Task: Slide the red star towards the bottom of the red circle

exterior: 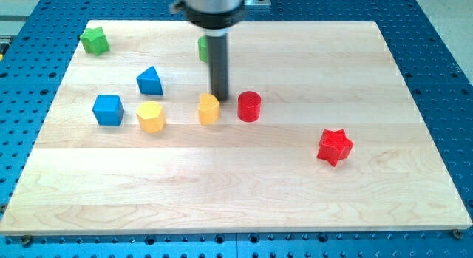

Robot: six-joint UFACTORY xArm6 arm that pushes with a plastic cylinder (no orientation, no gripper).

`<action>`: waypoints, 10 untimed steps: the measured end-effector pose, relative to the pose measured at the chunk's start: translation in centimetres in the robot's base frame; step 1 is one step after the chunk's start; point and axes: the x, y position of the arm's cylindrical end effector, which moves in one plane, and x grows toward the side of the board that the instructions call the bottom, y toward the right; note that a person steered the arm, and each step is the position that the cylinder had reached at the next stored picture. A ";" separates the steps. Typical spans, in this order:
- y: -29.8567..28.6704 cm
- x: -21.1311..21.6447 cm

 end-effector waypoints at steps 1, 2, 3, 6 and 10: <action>8.6 -0.1; 11.1 2.0; 12.9 3.3; 14.4 9.6; 13.3 14.4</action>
